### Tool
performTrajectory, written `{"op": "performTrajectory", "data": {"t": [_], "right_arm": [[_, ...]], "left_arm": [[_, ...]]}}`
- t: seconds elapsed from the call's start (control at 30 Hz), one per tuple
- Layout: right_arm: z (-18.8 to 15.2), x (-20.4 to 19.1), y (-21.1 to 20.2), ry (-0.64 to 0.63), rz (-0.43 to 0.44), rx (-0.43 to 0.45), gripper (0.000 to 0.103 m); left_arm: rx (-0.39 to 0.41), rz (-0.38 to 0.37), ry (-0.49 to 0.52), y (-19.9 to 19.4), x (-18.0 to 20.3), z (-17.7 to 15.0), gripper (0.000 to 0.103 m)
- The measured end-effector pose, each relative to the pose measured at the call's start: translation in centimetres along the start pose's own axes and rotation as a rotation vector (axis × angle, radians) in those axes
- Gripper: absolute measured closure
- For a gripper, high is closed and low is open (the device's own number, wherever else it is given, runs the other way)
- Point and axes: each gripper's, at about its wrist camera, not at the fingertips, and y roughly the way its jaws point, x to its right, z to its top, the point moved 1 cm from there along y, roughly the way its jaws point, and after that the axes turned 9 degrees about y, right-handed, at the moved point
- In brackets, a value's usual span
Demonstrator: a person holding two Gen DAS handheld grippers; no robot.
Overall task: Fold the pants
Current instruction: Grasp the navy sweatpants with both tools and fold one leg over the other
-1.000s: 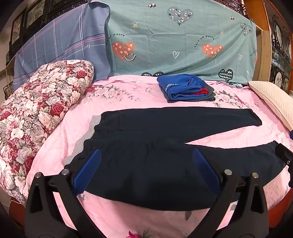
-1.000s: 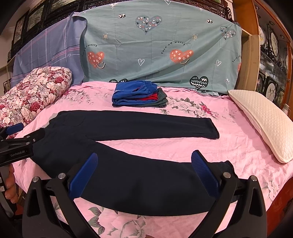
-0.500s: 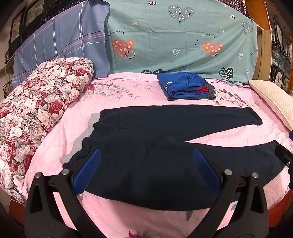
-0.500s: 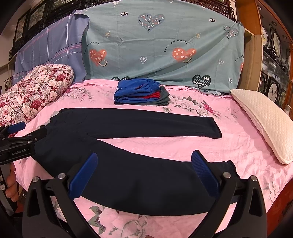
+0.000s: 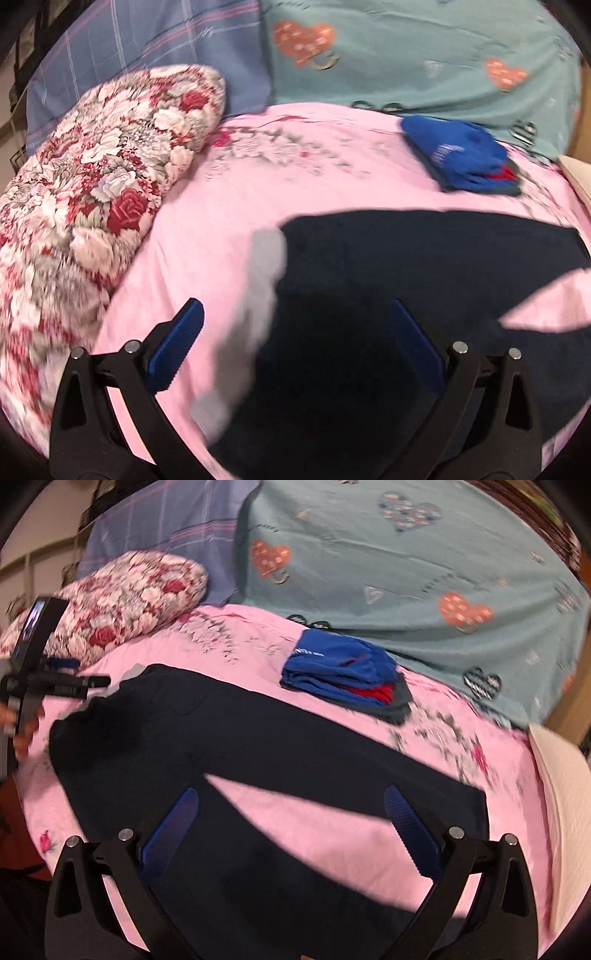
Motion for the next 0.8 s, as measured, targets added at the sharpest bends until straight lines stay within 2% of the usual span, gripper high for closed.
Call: {"op": "performTrajectory", "data": {"t": [0.1, 0.2, 0.27, 0.37, 0.5, 0.57, 0.6, 0.63, 0.67, 0.73, 0.77, 0.8], "right_arm": [[2.9, 0.8, 5.0, -0.05, 0.047, -0.061, 0.005], [5.3, 1.6, 10.1, -0.076, 0.083, -0.101, 0.01], [6.2, 2.0, 12.8, -0.098, 0.095, -0.124, 0.01], [7.2, 2.3, 16.1, -0.147, 0.135, -0.141, 0.01], [8.0, 2.6, 19.6, -0.17, 0.196, -0.194, 0.01], [8.0, 2.2, 21.1, -0.203, 0.22, -0.225, 0.01], [7.9, 2.1, 21.7, -0.219, 0.23, -0.241, 0.01], [7.7, 2.0, 22.7, -0.235, 0.242, -0.269, 0.017], [7.5, 2.0, 23.4, -0.237, 0.248, -0.295, 0.024], [7.6, 2.6, 24.3, -0.183, 0.325, -0.345, 0.052], [7.8, 3.0, 24.4, -0.148, 0.374, -0.367, 0.06], [7.9, 3.2, 24.4, -0.14, 0.376, -0.372, 0.08]], "left_arm": [[-0.063, -0.023, -0.03, 3.6, -2.1, 2.3, 0.004], [-0.134, -0.066, -0.045, 7.1, -2.6, 4.0, 0.016], [-0.169, -0.067, -0.023, 8.9, -2.3, 4.8, 0.018], [-0.207, -0.01, 0.004, 10.7, -2.2, 4.5, 0.018], [-0.249, -0.011, 0.001, 12.4, -2.7, 3.8, 0.018], [-0.267, -0.032, -0.006, 13.2, -2.5, 3.5, 0.022], [-0.269, -0.043, -0.003, 13.4, -2.2, 3.4, 0.03], [-0.262, -0.058, 0.001, 13.4, -1.9, 3.5, 0.042], [-0.26, -0.081, 0.008, 13.3, -1.6, 3.7, 0.049], [-0.258, -0.071, 0.033, 13.2, -1.2, 4.1, 0.058], [-0.258, -0.074, 0.043, 13.2, -1.1, 4.2, 0.058], [-0.256, -0.078, 0.047, 13.2, -1.1, 4.2, 0.06]]}}
